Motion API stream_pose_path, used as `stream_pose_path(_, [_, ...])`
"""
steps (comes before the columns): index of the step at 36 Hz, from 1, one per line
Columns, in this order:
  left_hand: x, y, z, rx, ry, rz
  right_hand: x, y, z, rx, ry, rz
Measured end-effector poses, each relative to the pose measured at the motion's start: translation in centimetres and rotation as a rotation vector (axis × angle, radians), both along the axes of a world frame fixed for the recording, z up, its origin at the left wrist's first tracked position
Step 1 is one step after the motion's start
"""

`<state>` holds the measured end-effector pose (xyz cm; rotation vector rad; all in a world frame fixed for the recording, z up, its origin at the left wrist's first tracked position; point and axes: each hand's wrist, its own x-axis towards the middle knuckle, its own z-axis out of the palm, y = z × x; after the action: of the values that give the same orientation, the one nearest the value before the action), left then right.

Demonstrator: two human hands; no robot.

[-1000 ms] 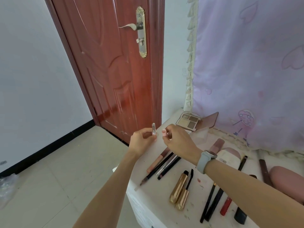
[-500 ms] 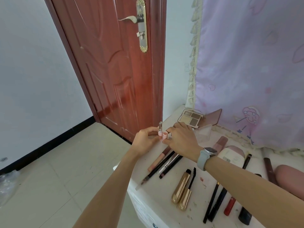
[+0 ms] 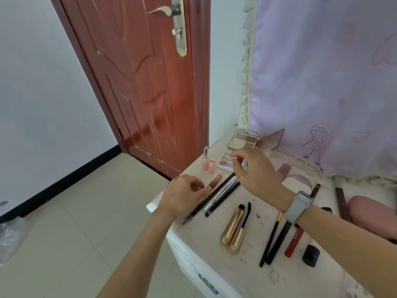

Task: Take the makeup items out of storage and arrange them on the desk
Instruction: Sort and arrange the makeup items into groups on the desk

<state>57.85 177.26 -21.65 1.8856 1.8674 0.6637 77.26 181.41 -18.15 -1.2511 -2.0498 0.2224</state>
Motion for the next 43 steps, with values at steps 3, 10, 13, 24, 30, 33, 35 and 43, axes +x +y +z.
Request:
stream_pose_path(3, [0.6, 0.0, 0.7, 0.01, 0.1, -0.044, 0.2, -0.4, -0.2, -0.022, -0.021, 0.005])
stream_pose_path(10, [0.8, -0.4, 1.2, 0.045, 0.17, -0.018, 1.0, -1.3, 0.1, -0.043, 0.052, 0.01])
stream_pose_path(13, [0.1, -1.1, 1.3, 0.121, 0.003, 0.008, 1.1, -1.9, 0.5, -0.086, 0.146, 0.058])
stream_pose_path(24, [2.2, -5.9, 4.1, 0.49, -0.458, -0.074, 0.0, -5.3, 1.8, -0.675, 0.633, 0.324])
stream_pose_path(30, [4.1, -7.7, 4.9, 0.638, -0.867, 0.189, 1.0, -6.9, 3.5, -1.107, 1.2, 0.355])
stream_pose_path(33, [5.2, -7.8, 5.1, 0.773, -0.86, 0.267, 0.8, -8.0, 3.9, -1.182, 1.206, 0.323])
stream_pose_path(35, [5.9, -7.6, 5.4, 0.89, -0.775, 0.26, 0.5, -8.4, 3.8, -1.21, 1.23, 0.269])
stream_pose_path(43, [6.9, -7.8, 5.4, 0.979, -0.673, 0.273, 0.1, -8.3, 4.3, -1.177, 1.499, 0.081])
